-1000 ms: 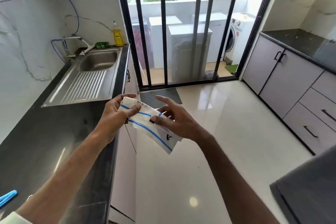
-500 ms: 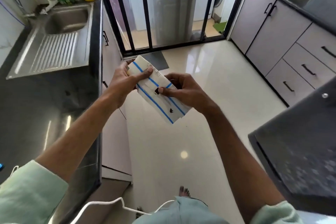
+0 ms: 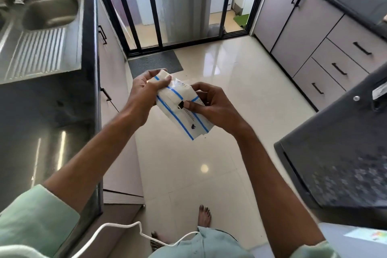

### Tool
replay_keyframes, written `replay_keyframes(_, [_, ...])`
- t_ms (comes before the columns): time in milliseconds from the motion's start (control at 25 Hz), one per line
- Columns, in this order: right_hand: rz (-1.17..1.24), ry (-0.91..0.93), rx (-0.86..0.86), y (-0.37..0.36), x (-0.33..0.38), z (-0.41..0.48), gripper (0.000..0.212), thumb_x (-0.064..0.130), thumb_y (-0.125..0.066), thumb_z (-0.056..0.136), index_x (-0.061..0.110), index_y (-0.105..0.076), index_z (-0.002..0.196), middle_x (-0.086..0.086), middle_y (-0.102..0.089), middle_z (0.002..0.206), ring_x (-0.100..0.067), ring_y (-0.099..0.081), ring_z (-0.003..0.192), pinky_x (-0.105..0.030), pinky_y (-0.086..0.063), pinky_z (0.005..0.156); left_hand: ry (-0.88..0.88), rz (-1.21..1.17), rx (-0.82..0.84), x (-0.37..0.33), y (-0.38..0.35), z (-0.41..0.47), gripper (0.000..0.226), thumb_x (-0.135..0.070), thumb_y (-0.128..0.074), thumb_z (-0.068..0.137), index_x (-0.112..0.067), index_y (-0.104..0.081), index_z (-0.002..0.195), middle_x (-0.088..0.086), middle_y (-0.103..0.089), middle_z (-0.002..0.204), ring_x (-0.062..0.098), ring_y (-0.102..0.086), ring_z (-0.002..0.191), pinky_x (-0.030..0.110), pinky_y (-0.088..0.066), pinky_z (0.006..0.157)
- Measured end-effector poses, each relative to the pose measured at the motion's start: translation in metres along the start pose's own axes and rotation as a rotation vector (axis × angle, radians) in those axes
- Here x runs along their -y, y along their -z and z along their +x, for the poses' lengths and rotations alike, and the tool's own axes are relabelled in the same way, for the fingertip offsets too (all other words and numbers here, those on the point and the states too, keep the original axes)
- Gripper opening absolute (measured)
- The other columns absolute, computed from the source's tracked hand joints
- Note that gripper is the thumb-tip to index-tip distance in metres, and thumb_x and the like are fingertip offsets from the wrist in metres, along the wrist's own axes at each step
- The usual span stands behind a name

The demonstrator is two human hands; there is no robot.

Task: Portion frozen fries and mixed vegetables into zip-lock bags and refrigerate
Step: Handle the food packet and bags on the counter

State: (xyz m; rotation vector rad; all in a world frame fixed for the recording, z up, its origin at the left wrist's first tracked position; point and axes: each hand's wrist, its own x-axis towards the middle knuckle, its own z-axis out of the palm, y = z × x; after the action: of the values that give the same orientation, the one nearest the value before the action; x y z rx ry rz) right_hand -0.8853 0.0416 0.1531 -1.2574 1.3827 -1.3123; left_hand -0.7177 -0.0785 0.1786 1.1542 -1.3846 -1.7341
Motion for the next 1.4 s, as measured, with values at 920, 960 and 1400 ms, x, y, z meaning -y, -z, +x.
replay_keyframes(920, [0.122,-0.045,-0.346,-0.027,-0.007,0.01,0.052,0.016,-0.092,0.08,0.023,-0.05,0.111,-0.01,-0.079,0.098,-0.028,-0.079,0.083,-0.054,-0.065,0.077,-0.744,0.946,0.12,0.033,0.02,-0.024,0.083,-0.066,-0.069,0.084,-0.02,-0.049,0.151,-0.001,-0.063,0.139,0.003,-0.058,0.11,0.017,-0.048,0.095])
replay_keyframes(960, [0.108,-0.045,-0.336,-0.026,-0.006,0.009,0.053,0.017,-0.092,0.08,0.024,-0.05,0.11,-0.011,-0.079,0.097,-0.028,-0.079,0.083,-0.054,-0.065,0.077,-0.724,0.96,0.146,0.032,0.021,-0.024,0.088,-0.07,-0.07,0.08,-0.021,-0.05,0.15,-0.003,-0.064,0.136,0.0,-0.059,0.105,0.011,-0.046,0.092])
replay_keyframes(1400, [0.146,0.064,-0.311,-0.019,-0.005,0.002,0.047,0.009,-0.09,0.08,0.016,-0.049,0.103,-0.011,-0.078,0.084,-0.028,-0.078,0.07,-0.037,-0.059,0.059,-0.518,0.638,0.394,0.027,0.003,-0.033,0.035,-0.039,-0.073,0.091,-0.016,-0.065,0.117,-0.007,-0.074,0.099,0.012,-0.076,0.086,0.026,-0.061,0.067])
